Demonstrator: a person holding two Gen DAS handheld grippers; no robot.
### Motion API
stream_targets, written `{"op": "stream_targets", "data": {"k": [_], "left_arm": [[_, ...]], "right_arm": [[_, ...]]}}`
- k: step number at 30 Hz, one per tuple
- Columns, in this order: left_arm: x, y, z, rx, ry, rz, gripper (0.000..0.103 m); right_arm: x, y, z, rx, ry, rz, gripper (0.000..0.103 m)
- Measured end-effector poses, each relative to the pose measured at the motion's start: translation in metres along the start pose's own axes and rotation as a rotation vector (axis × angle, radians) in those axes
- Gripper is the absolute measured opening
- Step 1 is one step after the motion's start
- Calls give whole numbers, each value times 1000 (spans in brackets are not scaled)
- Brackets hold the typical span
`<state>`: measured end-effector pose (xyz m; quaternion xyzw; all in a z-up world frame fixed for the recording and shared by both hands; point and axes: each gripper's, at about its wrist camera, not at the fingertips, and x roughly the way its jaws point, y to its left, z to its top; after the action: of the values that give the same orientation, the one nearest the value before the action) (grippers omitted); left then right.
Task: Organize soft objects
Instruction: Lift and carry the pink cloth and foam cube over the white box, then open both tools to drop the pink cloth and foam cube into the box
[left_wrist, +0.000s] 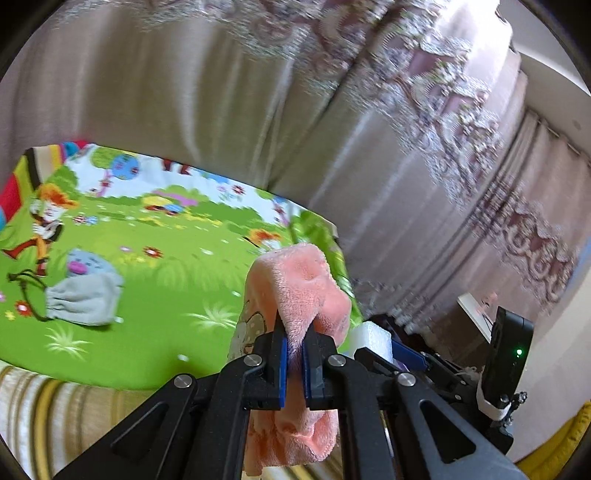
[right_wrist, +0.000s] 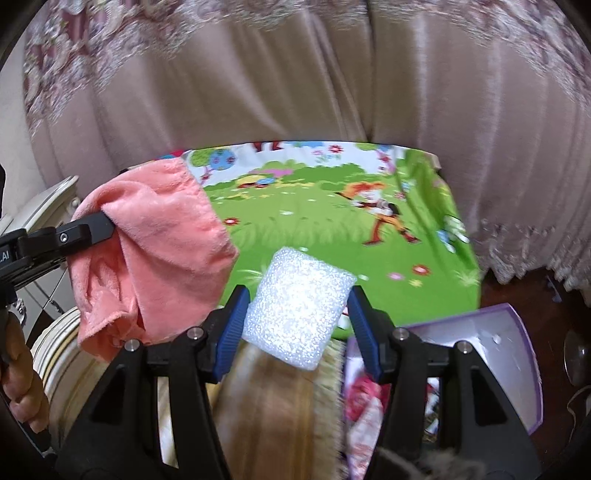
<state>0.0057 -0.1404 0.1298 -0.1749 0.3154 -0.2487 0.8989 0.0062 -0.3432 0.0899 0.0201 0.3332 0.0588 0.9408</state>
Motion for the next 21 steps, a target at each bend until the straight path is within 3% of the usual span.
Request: {"op": "stream_targets", "data": {"k": [13, 21], "left_arm": [[52, -74, -36, 46, 194, -164, 6], [85, -102, -62, 12, 334, -261, 6]], "right_arm": [[-37, -89, -30, 119, 6, -140, 59], [-52, -130, -51, 165, 31, -229, 60]]}}
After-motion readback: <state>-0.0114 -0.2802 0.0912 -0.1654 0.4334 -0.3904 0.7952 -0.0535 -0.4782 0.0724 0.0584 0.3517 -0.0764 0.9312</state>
